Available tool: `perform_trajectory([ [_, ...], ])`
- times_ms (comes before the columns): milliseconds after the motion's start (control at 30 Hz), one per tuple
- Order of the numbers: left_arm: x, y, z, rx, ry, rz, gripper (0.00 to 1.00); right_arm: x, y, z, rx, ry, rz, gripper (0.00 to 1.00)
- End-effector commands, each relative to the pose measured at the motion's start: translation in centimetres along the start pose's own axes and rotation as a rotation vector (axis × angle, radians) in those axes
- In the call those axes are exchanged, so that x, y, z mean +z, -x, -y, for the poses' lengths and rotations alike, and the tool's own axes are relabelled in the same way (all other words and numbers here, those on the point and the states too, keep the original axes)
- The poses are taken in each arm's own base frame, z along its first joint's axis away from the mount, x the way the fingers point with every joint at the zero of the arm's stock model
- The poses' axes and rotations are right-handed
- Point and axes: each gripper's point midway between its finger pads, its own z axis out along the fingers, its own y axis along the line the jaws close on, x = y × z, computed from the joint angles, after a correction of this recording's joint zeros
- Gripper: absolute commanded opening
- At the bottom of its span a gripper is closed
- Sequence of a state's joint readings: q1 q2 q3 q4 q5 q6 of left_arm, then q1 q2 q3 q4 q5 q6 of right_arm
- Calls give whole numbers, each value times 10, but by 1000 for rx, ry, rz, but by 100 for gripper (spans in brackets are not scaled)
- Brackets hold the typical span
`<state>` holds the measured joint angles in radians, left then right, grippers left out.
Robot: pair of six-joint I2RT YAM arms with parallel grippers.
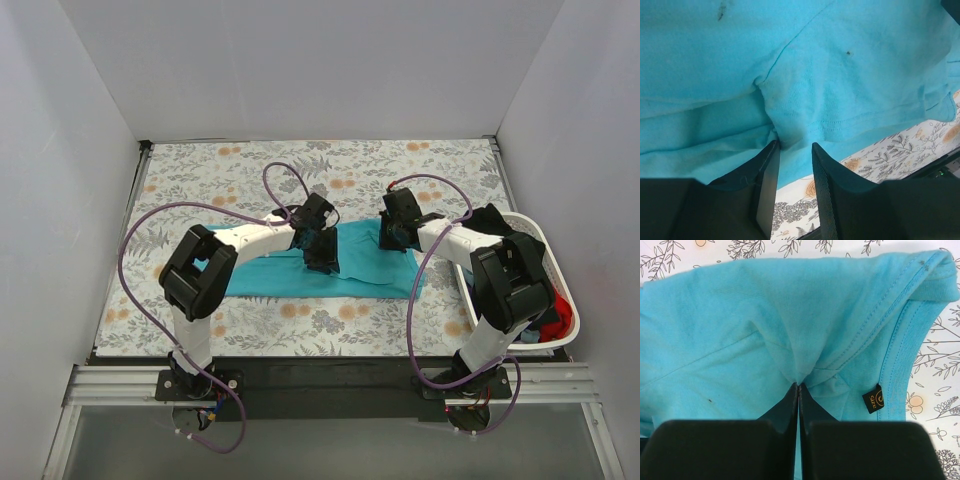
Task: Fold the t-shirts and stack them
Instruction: Fold the tshirt
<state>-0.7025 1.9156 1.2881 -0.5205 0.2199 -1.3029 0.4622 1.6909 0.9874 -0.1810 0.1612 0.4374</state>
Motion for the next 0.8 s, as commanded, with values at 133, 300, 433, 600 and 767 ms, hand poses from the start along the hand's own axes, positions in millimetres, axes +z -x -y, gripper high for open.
perform_trajectory([
  [133,-1,11,13,11,-34,24,28,-6,20,-7,-5,15,51,1],
  [300,-10,16,18,17,-46,47,17,-7,22,-6,-4,15,56,1],
  [433,-18,19,23,21,-58,65,13,-7,23,-6,-5,15,59,1],
  [600,-28,23,31,21,-80,78,7,-9,27,-6,-5,13,68,1],
  [767,-43,28,39,23,-103,102,2,-13,32,-6,-14,9,82,1],
])
